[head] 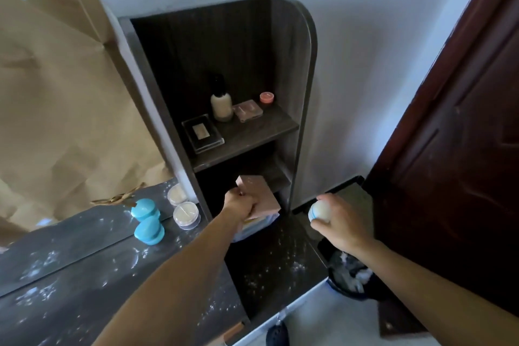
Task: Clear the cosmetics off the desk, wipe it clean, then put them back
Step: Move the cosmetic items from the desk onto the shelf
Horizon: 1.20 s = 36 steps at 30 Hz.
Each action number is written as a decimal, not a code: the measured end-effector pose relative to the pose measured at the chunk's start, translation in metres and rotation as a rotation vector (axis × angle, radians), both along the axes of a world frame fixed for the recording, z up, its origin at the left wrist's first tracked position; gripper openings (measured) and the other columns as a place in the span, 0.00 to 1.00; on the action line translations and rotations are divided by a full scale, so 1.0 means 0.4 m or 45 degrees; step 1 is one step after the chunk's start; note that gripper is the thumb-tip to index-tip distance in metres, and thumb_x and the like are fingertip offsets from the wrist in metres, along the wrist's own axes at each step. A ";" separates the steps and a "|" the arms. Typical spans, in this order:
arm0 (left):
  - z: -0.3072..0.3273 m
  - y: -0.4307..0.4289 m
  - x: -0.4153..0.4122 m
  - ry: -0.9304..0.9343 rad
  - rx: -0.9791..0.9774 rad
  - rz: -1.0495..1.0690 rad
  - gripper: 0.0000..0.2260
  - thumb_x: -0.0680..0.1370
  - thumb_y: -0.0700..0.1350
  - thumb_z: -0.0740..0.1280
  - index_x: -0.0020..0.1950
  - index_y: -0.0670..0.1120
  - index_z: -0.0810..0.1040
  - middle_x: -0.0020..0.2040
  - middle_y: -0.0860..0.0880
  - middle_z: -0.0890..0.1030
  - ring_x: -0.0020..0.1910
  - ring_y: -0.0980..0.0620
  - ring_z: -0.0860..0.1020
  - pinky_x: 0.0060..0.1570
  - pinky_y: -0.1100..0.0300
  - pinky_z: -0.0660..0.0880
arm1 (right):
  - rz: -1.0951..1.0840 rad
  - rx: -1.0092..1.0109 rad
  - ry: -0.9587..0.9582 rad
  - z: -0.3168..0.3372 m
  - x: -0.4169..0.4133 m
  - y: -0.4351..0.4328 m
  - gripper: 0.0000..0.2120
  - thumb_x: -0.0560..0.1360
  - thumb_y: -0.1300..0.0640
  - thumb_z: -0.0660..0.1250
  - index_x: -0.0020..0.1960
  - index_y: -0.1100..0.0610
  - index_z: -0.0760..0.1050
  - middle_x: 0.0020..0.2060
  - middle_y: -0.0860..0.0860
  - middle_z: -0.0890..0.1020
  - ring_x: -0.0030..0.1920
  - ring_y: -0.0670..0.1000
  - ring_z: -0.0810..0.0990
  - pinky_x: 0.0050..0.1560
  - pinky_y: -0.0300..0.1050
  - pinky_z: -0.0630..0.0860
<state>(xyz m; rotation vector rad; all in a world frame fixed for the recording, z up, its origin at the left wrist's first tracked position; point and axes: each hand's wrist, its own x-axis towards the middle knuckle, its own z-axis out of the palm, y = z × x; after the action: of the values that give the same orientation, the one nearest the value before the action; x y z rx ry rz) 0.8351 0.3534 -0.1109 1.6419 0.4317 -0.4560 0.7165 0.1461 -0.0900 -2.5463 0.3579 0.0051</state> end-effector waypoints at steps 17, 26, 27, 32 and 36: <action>-0.127 -0.189 0.287 -0.016 0.843 -0.189 0.32 0.76 0.60 0.63 0.72 0.40 0.63 0.70 0.40 0.69 0.68 0.44 0.69 0.67 0.55 0.65 | 0.160 -0.014 0.147 -0.082 0.199 -0.082 0.27 0.66 0.47 0.68 0.64 0.49 0.69 0.55 0.50 0.77 0.54 0.53 0.76 0.54 0.49 0.74; -0.109 -0.105 0.221 -0.089 0.831 -0.100 0.14 0.75 0.44 0.67 0.60 0.45 0.78 0.60 0.42 0.79 0.60 0.42 0.76 0.58 0.56 0.71 | 0.493 -0.086 0.118 -0.079 0.318 -0.044 0.30 0.68 0.46 0.69 0.67 0.50 0.64 0.58 0.51 0.79 0.54 0.55 0.79 0.51 0.47 0.76; -0.110 -0.083 0.192 -0.123 0.903 -0.129 0.15 0.74 0.42 0.66 0.61 0.45 0.77 0.61 0.42 0.78 0.61 0.42 0.75 0.59 0.56 0.71 | 0.533 -0.081 0.094 -0.074 0.336 -0.028 0.29 0.68 0.47 0.69 0.66 0.51 0.65 0.56 0.52 0.80 0.52 0.55 0.80 0.47 0.44 0.75; -0.159 -0.018 0.028 -0.386 1.320 -0.396 0.19 0.73 0.40 0.63 0.64 0.42 0.73 0.61 0.41 0.72 0.60 0.40 0.70 0.61 0.52 0.68 | 0.684 -0.040 -0.004 -0.070 0.456 0.063 0.26 0.69 0.53 0.71 0.65 0.53 0.68 0.57 0.56 0.76 0.55 0.60 0.77 0.51 0.50 0.75; -0.197 -0.015 -0.041 -0.493 1.501 -0.473 0.20 0.72 0.41 0.64 0.64 0.40 0.72 0.62 0.40 0.72 0.62 0.39 0.70 0.61 0.51 0.69 | 0.642 -0.174 0.013 -0.092 0.546 0.144 0.23 0.72 0.48 0.69 0.63 0.57 0.71 0.55 0.60 0.79 0.56 0.63 0.77 0.54 0.53 0.75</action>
<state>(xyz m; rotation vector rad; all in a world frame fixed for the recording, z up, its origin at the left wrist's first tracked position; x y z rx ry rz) 0.8188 0.3476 -0.1897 2.9115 0.0614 -0.1056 0.9349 0.2037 -0.1267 -2.7035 -0.2960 0.1888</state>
